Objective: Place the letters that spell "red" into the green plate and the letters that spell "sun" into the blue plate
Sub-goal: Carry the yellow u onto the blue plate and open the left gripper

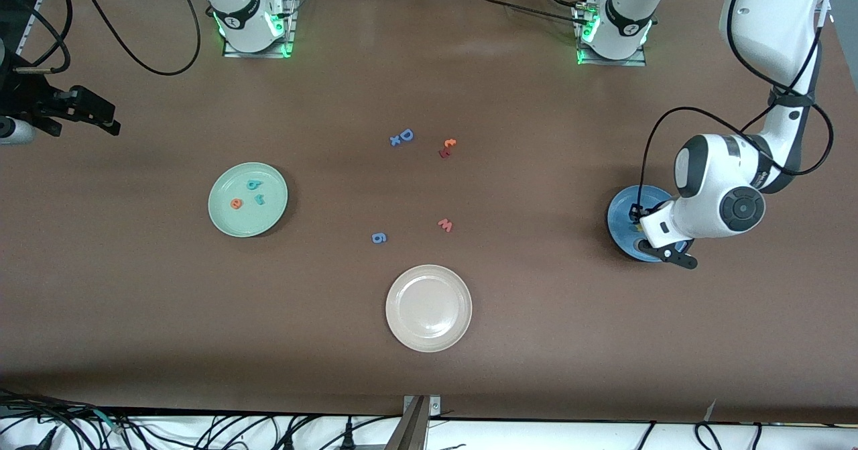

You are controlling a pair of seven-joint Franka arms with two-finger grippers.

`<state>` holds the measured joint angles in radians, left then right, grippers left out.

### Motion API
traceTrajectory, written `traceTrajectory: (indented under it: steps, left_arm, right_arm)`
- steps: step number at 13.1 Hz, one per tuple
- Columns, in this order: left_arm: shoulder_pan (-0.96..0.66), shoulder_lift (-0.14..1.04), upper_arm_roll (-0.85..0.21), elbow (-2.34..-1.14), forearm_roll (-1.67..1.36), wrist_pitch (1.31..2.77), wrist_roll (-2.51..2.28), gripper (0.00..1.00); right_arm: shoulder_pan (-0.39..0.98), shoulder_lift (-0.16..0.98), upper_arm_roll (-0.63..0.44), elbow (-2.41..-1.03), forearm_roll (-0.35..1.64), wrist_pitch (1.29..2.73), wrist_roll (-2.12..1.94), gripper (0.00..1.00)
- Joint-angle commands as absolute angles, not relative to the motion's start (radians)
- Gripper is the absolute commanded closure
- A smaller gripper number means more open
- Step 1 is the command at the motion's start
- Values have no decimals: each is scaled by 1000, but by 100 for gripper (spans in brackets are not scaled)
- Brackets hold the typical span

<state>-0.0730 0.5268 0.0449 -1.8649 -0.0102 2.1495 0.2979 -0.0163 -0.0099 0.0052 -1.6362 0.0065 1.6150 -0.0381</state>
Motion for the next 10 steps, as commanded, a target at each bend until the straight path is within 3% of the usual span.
traceTrajectory:
  steps: [1,5,6,8,10]
  left_arm:
    - [-80,549,44,-1850,-37,2178,278,86]
    - [-83,554,44,-1848,-35,2183,278,59]
    - [-83,554,44,-1848,-35,2183,278,46]
    - [-84,552,44,-1845,-35,2183,278,5]
    - [-84,534,41,-1839,-35,2177,278,0]
  right_arm:
    - [-28,-17,14,-1644,20,1624,-44,0]
    - [-28,-17,14,-1644,20,1624,-44,0]
    - [-28,-17,14,-1644,20,1623,-46,0]
    - [-28,-17,14,-1644,20,1623,-46,0]
    - [-28,-17,14,-1644,20,1621,-46,0]
